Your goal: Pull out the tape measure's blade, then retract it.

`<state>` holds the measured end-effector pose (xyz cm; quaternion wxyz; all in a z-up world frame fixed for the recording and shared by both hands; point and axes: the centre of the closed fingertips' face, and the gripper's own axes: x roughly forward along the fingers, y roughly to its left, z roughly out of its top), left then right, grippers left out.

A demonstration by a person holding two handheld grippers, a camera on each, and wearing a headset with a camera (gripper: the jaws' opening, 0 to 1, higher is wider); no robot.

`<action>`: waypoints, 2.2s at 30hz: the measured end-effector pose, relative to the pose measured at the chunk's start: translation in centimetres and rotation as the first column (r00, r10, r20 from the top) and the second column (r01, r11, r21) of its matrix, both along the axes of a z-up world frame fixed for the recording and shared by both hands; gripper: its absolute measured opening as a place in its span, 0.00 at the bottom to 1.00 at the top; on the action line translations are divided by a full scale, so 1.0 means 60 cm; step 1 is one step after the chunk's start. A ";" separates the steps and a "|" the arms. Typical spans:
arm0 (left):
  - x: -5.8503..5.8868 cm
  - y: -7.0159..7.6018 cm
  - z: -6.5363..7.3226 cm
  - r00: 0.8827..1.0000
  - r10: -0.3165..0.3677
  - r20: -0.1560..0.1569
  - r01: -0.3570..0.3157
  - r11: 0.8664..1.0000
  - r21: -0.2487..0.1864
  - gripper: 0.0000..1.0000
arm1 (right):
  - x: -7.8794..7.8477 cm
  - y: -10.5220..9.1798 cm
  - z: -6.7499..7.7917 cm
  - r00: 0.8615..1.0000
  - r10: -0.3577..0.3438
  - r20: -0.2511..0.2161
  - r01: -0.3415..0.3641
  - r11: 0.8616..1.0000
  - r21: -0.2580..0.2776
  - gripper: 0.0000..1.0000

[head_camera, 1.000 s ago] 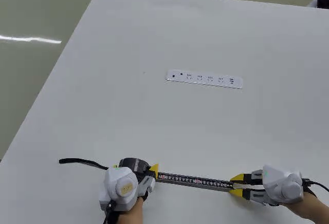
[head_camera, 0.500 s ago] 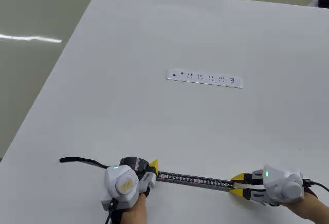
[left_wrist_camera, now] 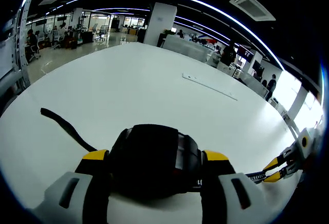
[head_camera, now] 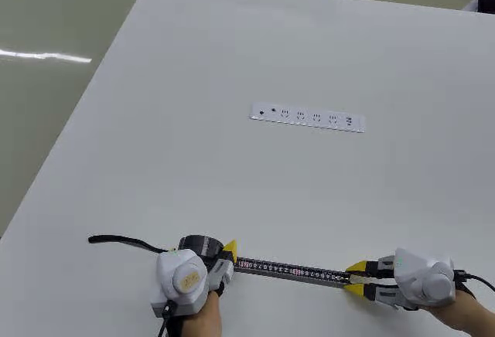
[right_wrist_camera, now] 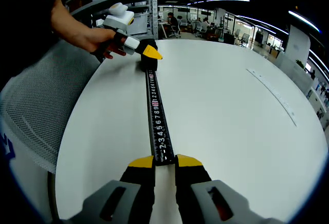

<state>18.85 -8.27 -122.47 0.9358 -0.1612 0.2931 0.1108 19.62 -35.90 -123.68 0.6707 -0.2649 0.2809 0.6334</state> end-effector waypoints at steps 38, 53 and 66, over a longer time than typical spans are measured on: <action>-0.002 0.001 0.000 1.000 -0.009 0.009 0.009 0.999 -0.037 0.67 | 0.000 0.018 0.007 1.000 0.008 -0.004 -0.008 1.000 0.010 0.12; -0.002 0.001 0.001 1.000 -0.015 0.010 0.016 0.999 -0.040 0.67 | 0.001 0.029 0.010 1.000 0.015 -0.004 -0.015 1.000 0.019 0.12; -0.003 0.000 0.002 1.000 -0.019 0.011 0.019 0.999 -0.042 0.67 | 0.000 0.039 0.016 1.000 0.019 -0.007 -0.019 1.000 0.023 0.12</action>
